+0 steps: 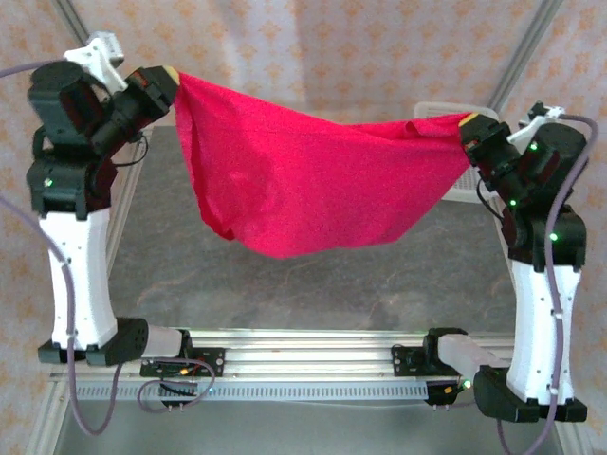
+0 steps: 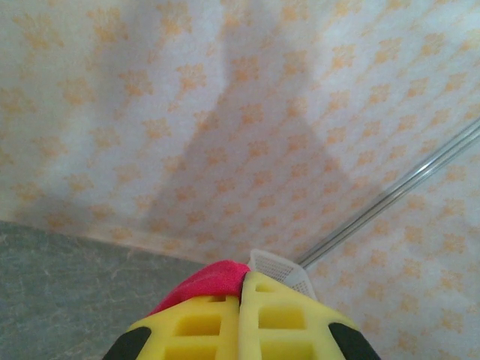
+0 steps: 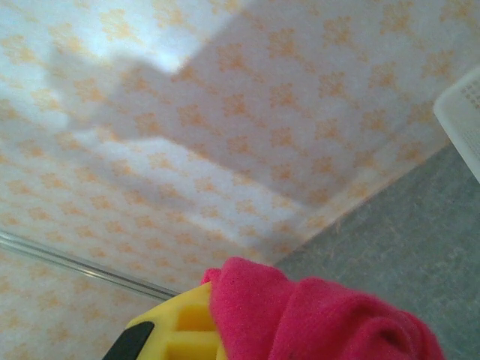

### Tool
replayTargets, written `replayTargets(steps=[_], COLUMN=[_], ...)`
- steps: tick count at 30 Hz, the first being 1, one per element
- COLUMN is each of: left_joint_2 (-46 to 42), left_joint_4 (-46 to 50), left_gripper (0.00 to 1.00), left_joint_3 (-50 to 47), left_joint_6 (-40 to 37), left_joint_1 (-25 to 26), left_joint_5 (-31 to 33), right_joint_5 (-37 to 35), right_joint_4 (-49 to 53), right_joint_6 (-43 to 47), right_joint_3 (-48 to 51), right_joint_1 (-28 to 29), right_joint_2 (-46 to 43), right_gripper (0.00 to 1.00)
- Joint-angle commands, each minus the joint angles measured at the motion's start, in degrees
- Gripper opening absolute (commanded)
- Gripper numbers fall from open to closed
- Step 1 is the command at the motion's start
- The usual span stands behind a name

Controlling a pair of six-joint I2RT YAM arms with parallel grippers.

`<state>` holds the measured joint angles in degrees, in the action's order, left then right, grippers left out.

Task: Fold the inside-out t-shirt

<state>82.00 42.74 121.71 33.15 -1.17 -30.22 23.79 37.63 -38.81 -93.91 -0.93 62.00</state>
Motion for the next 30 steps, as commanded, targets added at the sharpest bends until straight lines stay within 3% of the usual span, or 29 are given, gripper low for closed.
replayTargets(steps=[1,4,6,7,8,9,11,13,16,18,21,26,30], left_joint_2=[12.09,23.48,33.74,38.13,43.22,47.66,52.48,51.04,38.42,24.22,8.00,-8.29,-14.26], left_joint_4=[-1.50,-0.73,3.21,6.28,10.81,15.60,22.64,26.29,21.61,10.65,-0.31,0.38,0.87], left_gripper=[0.00,0.00,0.00,0.14,0.43,0.53,0.65,0.67,0.66,0.65,0.61,0.46,0.45], left_joint_3=[-2.66,0.38,8.48,13.76,20.87,27.93,36.35,34.27,10.53,-12.66,-37.76,-59.04,-70.57], left_joint_6=[-0.60,-1.56,-2.21,-4.35,-5.45,-6.41,-8.44,-11.10,-14.02,-13.19,-9.09,-6.37,-4.99], left_joint_1=[-0.35,1.06,1.89,2.20,2.52,2.73,3.16,4.39,7.84,10.04,10.93,10.91,10.91], left_joint_5=[-2.64,-2.13,0.10,1.25,2.89,4.45,7.30,11.74,18.63,19.31,17.90,20.85,20.40], right_joint_5=[-1.30,-1.55,-2.47,-2.57,-1.95,-1.22,-1.39,-3.31,-5.20,-6.30,-8.73,-10.78,-8.82], right_joint_4=[-4.19,-9.09,-11.51,-11.84,-11.41,-9.72,-4.92,-1.99,-0.94,-0.53,0.57,2.47,0.77], right_joint_6=[-1.82,-3.41,-3.66,-3.52,-3.03,-2.07,0.54,3.21,5.34,6.70,8.53,8.60,5.50], right_joint_3=[6.12,10.50,10.66,9.62,7.79,5.08,0.57,-0.29,5.24,11.63,21.50,35.81,46.12], right_joint_1=[-0.47,0.00,0.95,1.39,1.78,2.10,2.97,4.27,5.86,7.47,11.10,17.68,20.97], right_joint_2=[5.48,12.76,18.90,22.11,26.22,29.76,34.55,35.75,32.93,29.20,23.13,13.36,7.55], right_gripper=[0.00,0.00,0.00,0.00,0.06,0.18,0.40,0.52,0.57,0.57,0.57,0.57,0.57])
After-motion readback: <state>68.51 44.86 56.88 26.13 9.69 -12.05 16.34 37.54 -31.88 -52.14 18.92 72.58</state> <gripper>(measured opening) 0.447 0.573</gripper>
